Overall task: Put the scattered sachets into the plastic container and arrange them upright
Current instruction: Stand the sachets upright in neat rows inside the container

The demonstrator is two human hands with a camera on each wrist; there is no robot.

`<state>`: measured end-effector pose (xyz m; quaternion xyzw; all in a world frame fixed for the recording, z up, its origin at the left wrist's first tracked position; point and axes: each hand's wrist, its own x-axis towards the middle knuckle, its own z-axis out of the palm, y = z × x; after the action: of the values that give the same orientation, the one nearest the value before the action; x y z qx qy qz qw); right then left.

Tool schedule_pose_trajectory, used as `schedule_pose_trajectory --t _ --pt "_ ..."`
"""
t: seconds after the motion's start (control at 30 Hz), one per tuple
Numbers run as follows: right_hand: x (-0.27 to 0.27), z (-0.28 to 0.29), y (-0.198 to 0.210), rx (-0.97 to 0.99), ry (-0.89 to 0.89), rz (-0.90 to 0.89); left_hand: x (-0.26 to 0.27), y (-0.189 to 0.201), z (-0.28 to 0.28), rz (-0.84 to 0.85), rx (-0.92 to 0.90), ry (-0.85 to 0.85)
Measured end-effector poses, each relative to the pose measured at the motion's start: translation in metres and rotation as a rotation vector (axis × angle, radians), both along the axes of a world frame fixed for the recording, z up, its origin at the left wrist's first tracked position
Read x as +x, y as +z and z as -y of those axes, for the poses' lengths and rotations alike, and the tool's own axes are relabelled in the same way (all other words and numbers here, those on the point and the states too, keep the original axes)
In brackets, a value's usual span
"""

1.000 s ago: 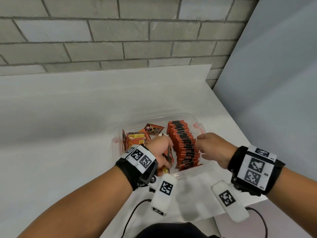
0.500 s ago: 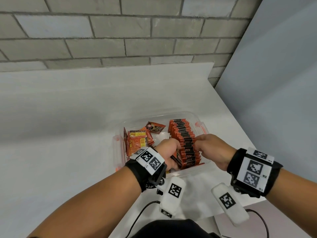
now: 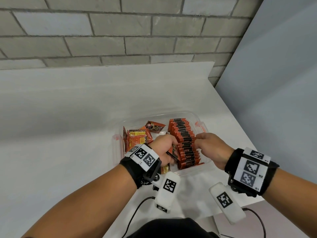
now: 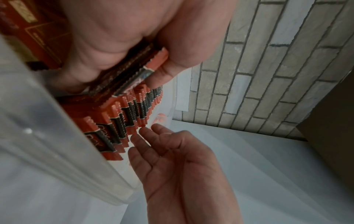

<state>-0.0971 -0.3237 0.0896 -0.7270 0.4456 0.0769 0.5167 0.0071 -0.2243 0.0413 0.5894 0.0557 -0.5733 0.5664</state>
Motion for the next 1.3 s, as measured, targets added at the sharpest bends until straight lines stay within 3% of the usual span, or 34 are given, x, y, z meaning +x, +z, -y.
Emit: schedule_pose_trajectory --t 0.6,1.3 --pt "0.007 -0.004 0.001 -0.028 -0.046 0.034 0.003 -0.005 0.0 -0.053 -0.113 0.069" --pt "0.016 0.002 -0.004 -0.013 -0.066 0.06 0.004 -0.002 0.001 -0.038 -0.092 0.118"
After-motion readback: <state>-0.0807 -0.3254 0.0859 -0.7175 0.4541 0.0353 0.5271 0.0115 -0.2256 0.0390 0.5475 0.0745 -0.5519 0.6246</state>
